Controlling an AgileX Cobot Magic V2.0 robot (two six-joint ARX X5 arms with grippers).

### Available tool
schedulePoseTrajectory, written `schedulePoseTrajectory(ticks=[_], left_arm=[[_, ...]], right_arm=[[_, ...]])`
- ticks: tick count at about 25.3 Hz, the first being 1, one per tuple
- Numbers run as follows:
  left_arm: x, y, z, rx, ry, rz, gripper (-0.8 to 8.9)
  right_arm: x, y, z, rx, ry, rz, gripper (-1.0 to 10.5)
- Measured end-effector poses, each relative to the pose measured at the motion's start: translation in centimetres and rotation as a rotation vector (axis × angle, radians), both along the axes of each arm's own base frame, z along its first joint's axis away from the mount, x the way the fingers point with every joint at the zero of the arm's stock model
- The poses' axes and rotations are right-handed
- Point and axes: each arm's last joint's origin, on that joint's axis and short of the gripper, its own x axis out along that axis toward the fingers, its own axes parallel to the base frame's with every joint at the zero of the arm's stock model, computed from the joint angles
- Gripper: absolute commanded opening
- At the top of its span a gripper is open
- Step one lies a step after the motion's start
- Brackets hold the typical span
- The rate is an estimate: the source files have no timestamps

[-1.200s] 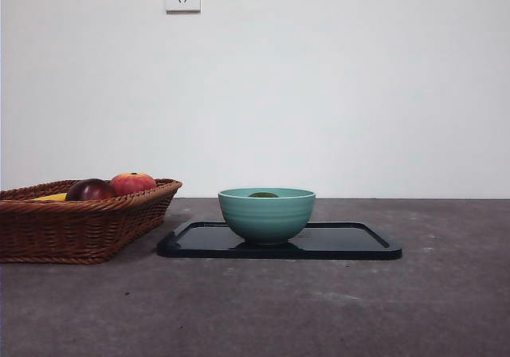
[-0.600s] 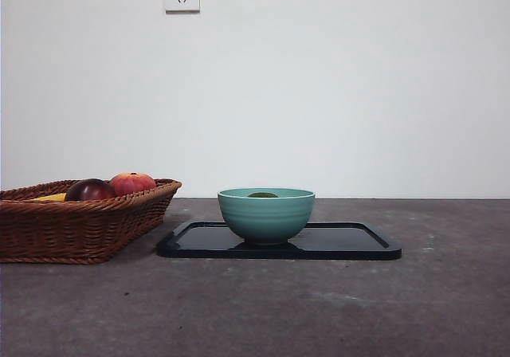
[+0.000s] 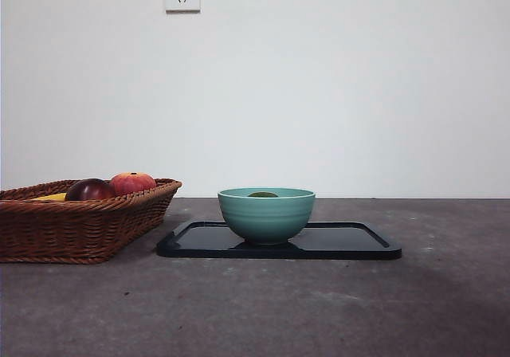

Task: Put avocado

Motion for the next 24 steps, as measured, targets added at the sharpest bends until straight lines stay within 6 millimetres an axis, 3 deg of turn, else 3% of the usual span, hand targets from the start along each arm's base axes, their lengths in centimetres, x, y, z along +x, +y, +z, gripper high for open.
schedulePoseTrajectory(ticks=[5, 8, 24], left_arm=[[0.0, 0.0, 0.0, 0.0, 0.0, 0.0, 0.19], [0.0, 0.0, 0.0, 0.0, 0.0, 0.0, 0.19], [0.0, 0.0, 0.0, 0.0, 0.0, 0.0, 0.19]], right_arm=[[0.2, -0.6, -3.3, -0.004, 0.038, -0.062, 0.2], [0.1, -0.8, -4.2, -0.003, 0.037, -0.084, 0.2], [-0.2, -1.2, -5.7, -0.02, 0.187, -0.184, 0.2]])
